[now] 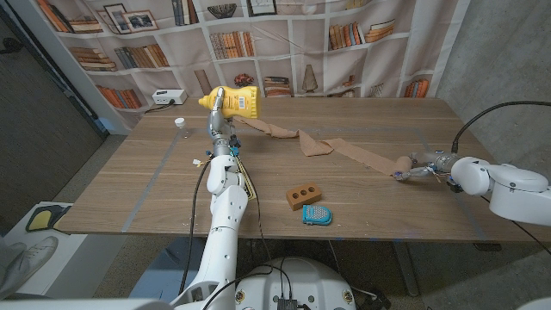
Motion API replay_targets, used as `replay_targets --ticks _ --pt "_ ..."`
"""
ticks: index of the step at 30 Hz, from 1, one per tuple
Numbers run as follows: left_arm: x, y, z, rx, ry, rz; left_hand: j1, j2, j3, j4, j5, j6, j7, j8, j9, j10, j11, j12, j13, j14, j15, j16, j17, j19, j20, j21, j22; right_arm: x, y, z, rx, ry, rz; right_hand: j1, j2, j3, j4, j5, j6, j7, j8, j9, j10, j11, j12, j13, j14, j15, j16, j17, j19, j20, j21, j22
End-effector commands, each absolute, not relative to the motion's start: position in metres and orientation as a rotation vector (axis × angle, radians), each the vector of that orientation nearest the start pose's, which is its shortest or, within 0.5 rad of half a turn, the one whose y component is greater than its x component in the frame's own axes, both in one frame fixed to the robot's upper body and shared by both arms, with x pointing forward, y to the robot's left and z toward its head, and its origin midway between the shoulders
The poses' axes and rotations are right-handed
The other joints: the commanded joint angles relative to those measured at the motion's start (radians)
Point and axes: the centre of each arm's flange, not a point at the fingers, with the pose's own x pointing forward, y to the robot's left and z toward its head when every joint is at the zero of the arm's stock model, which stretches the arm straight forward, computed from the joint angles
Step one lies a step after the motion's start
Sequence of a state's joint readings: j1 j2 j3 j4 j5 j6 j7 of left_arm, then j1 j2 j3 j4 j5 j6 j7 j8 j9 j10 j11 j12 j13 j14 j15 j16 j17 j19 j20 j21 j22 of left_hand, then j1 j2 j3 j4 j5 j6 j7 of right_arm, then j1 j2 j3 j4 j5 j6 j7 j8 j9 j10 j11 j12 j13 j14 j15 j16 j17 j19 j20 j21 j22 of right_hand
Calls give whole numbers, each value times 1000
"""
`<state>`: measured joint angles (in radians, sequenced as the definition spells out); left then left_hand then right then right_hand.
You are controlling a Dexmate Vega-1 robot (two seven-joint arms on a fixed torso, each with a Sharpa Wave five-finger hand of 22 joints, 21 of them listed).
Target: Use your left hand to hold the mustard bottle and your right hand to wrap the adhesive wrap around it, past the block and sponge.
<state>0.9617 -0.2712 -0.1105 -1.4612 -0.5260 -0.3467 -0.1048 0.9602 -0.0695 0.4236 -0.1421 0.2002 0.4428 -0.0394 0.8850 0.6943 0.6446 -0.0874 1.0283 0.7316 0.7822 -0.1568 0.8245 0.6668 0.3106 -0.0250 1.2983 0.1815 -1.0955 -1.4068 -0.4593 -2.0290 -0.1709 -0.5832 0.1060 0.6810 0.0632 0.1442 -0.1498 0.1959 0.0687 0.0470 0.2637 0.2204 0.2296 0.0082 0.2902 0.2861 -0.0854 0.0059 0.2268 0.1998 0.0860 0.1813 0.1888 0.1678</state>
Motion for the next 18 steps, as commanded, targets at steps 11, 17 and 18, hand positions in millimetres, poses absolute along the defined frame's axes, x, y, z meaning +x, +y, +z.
replay_targets --ticks 11,17,18 --pt "609 214 -8 -788 -845 -70 248 254 6 -2 6 -2 3 8 -1 1 1 9 3 5 3 1 1 -2 1 5 1 529 -415 -52 -1522 -66 -127 88 35 56 -8 -5 172 -90 61 32 145 -59 110 70 91 -56 11 -4 56 -28 7 1" --pt "609 212 -7 -786 -848 -74 248 254 6 -2 6 -2 2 10 -2 2 -1 10 2 5 1 1 1 -3 0 5 1 524 -422 -51 -1423 -120 -161 93 39 62 -5 1 209 -106 83 46 176 -63 133 88 116 -67 13 -3 73 -27 9 1" --pt "609 212 -7 -787 -847 -75 248 254 6 -2 6 -2 2 10 -3 2 -1 9 0 5 1 1 0 -3 0 5 1 523 -423 -51 -1392 -128 -161 94 40 63 -5 2 211 -107 85 47 181 -68 136 90 121 -69 14 -2 76 -26 9 2"
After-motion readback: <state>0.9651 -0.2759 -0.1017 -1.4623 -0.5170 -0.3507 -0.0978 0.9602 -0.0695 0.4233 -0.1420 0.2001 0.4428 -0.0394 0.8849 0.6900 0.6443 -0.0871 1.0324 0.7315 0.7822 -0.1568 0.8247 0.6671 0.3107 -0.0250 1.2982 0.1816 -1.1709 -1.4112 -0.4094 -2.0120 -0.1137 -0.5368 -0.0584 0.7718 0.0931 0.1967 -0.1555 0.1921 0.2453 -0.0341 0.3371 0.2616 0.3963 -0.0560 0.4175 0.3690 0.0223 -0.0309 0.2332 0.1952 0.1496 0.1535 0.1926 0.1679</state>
